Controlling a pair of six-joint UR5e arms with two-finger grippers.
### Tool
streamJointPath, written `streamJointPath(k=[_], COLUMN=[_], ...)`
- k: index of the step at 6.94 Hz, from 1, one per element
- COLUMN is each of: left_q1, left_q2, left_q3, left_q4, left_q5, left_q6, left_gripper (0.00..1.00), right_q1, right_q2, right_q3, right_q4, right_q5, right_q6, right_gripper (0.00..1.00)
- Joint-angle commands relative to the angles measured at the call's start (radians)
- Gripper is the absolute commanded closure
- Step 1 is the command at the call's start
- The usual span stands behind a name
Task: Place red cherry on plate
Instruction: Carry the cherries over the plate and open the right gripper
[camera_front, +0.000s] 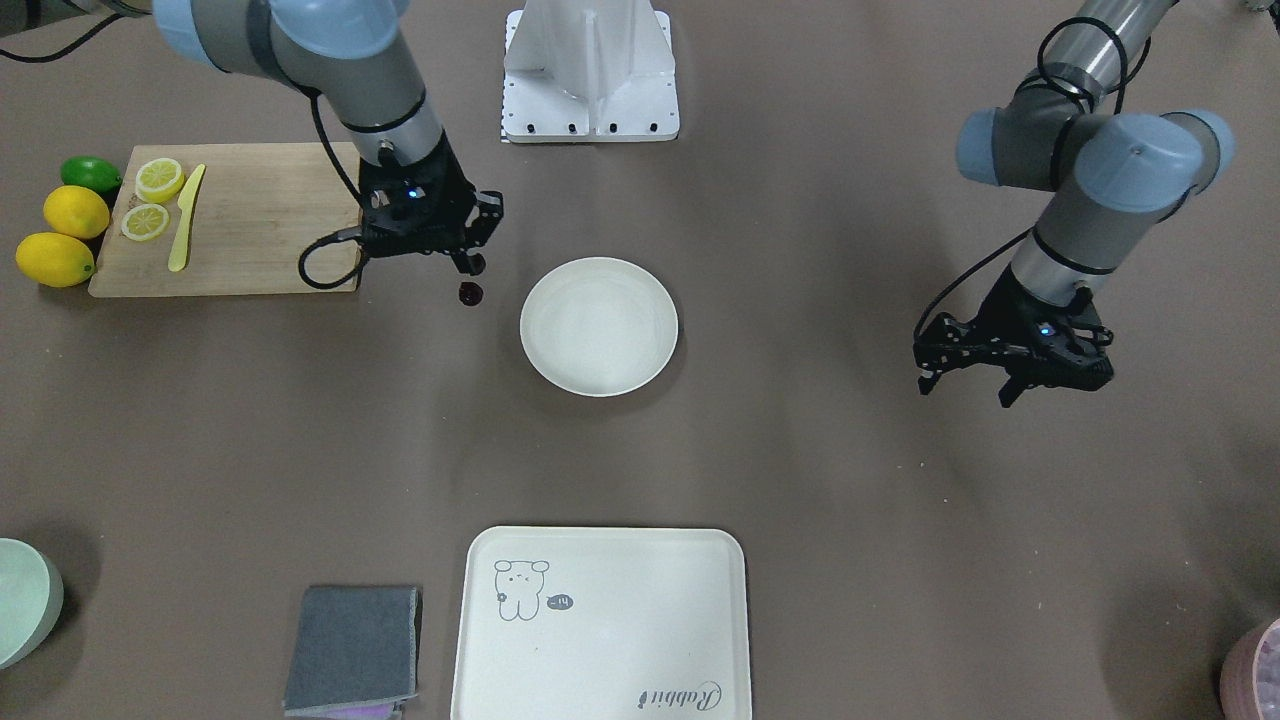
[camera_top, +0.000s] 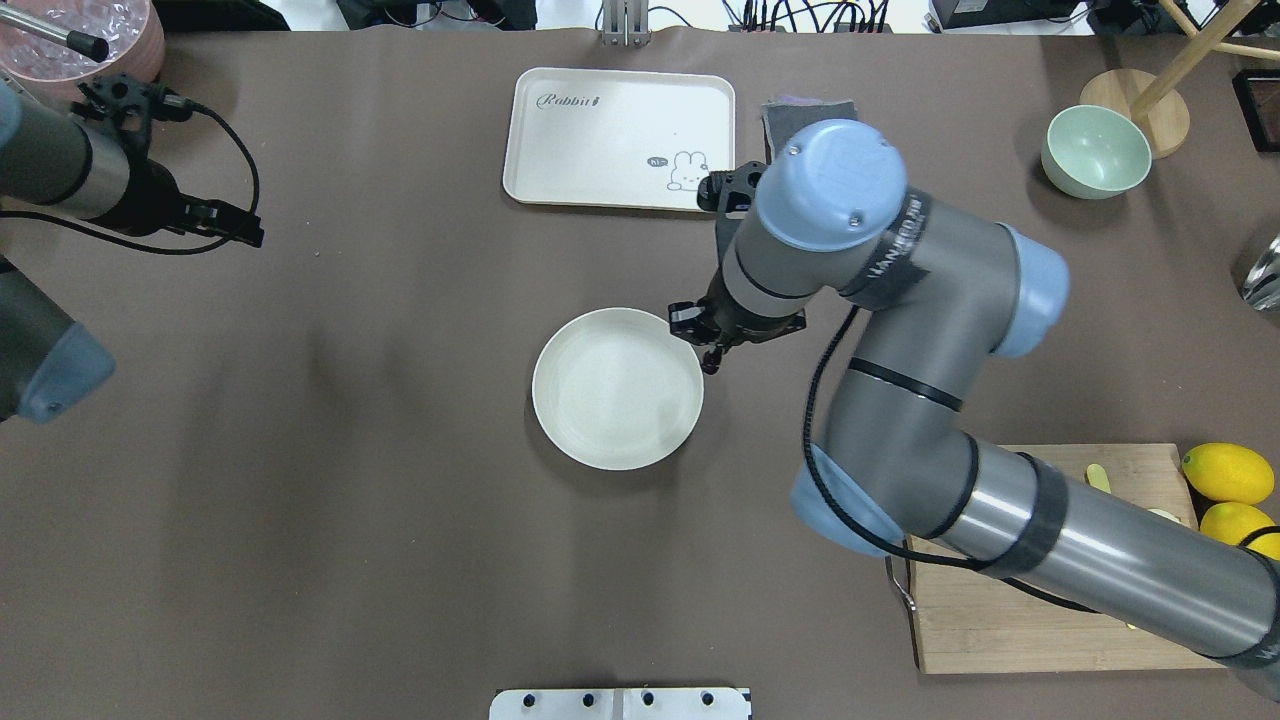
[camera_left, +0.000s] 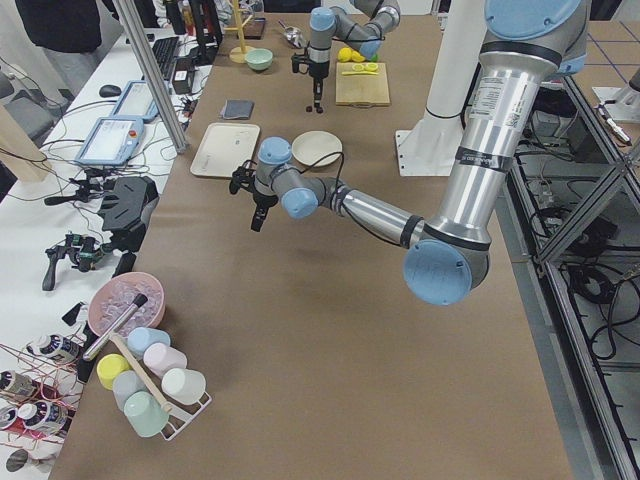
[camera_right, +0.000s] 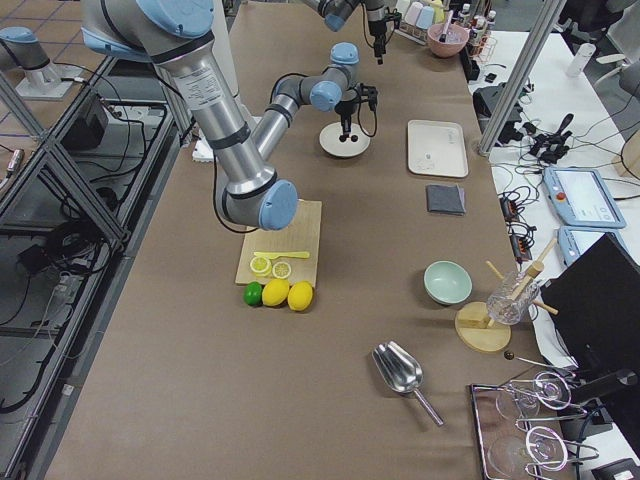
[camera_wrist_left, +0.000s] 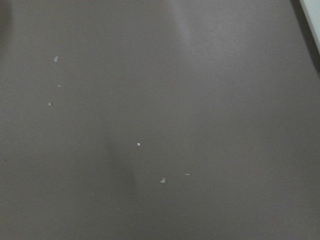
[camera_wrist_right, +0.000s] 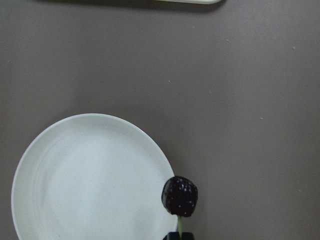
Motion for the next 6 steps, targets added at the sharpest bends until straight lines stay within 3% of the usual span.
streamJointPath(k=[1,2,5,6], left_q1=[-0.112,-0.123,-0.126,-0.134], left_q2=[0.030,0.030,0.032,0.039], left_q3=[0.046,0.046,0.056,0.056], left_q4=[-0.002,-0.001,-0.001,-0.004], left_q5=[-0.071,-0.073,-0.073,-0.074], left_q6=[0.146,0.153,0.154,0.154], left_gripper=[0.02,0.02,0.02,0.02], right_q1=[-0.063,-0.092,-0.154,-0.154], right_q2=[0.084,0.084,0.092,0.093], right_q3=[-0.201,-0.243,-0.243,-0.243], right_q4=[0.153,0.218,0.217,0.217], right_q5=[-0.078,-0.084,-0.090,-0.099], right_q6=[0.058,0.094,0.100,0.100], right_gripper=[1.00,1.00,1.00,0.03])
